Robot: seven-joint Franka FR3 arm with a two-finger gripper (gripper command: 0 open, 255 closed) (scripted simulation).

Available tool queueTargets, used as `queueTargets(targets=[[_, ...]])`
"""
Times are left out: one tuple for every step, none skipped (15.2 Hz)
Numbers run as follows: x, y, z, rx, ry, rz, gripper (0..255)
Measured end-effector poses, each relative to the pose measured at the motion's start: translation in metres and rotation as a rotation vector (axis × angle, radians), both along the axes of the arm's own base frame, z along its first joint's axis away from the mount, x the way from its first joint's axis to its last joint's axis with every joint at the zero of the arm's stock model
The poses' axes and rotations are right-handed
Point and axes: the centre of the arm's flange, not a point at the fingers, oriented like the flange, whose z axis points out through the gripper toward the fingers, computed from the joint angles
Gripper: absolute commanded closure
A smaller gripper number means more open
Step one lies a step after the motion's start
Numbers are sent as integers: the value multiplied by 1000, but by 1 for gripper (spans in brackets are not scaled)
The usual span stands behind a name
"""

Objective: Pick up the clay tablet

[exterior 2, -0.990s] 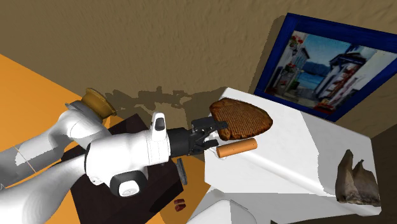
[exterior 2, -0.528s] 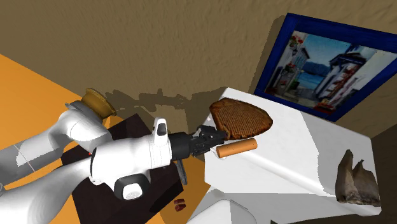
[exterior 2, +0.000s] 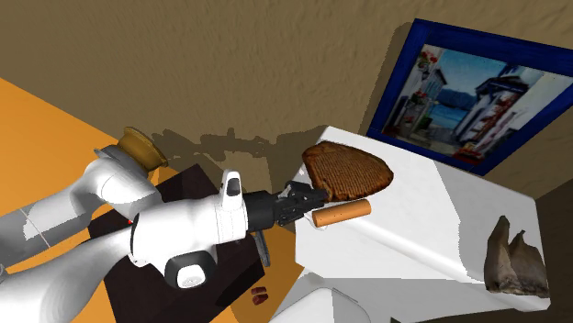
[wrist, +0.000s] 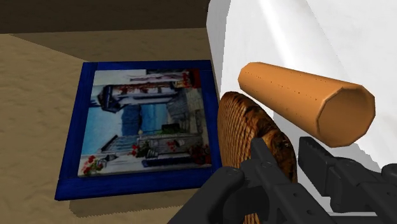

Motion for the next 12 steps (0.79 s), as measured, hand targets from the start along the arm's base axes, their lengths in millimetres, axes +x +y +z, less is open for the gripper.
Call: queueTargets(targets=[[0,0,3,0,1,1,255],[-1,1,6,0,1,1,255],[0,0,11,0,1,1,255],[1,1,17,0,1,1,255],[1,1,22,0,1,1,255],[1,0,27,0,1,1,255],[1,1,32,0,1,1,255],[1,0,38,0,1,1,255],[1,0,42,0,2,1,255],[2,1,47,0,2,1,255],[1,0,52,0,2,1,255],[-1,1,57,0,2,1,255]])
